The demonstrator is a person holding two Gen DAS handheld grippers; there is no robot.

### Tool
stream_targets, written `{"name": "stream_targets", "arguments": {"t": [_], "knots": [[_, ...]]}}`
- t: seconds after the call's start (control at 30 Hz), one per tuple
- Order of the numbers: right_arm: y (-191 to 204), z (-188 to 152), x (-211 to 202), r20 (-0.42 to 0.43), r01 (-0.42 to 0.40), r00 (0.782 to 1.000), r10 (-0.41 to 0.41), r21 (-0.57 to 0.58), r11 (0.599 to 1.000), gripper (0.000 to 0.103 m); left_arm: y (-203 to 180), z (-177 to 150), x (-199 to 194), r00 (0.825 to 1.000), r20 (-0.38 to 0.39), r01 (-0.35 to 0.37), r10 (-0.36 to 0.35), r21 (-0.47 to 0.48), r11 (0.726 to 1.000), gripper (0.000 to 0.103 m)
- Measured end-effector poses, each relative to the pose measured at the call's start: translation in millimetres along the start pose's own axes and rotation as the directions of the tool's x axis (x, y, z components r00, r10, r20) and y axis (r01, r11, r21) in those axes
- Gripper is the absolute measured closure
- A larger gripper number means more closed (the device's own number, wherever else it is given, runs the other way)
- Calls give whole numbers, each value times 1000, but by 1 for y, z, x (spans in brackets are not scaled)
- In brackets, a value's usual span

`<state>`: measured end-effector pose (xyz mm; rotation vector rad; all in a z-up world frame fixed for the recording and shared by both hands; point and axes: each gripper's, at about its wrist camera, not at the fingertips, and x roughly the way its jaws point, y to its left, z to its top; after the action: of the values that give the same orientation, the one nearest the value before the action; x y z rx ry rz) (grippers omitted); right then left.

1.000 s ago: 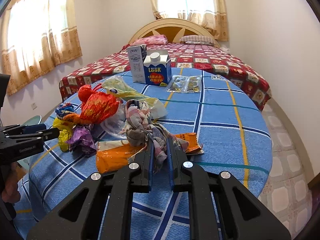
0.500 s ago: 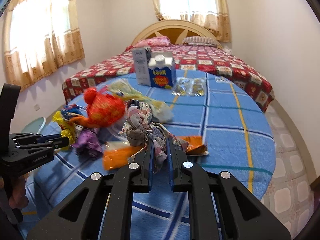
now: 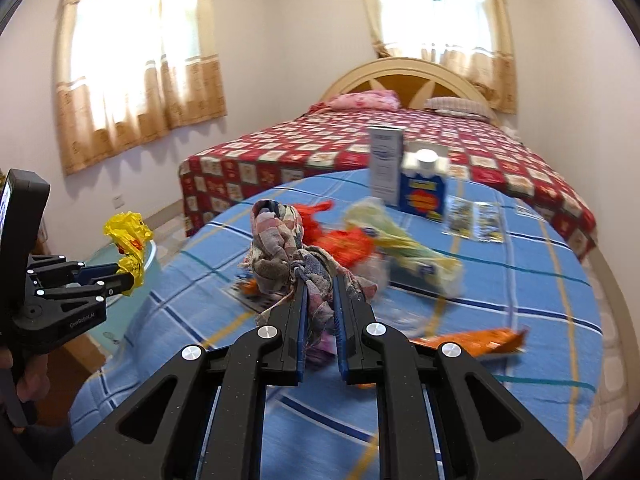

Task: Collect trash
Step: 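Carry yellow bag and cloth rag over the blue bin and open both tools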

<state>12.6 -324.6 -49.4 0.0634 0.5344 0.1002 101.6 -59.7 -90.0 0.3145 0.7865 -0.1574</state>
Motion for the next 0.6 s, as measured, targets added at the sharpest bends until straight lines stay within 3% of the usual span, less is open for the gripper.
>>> {"name": "stream_targets", "arguments": {"t": [0.6], "knots": [[99,24,57,-63,-126,991,118,-157,979,90,83,-23,6,988,-44,-152,150,-67,986,83]]}}
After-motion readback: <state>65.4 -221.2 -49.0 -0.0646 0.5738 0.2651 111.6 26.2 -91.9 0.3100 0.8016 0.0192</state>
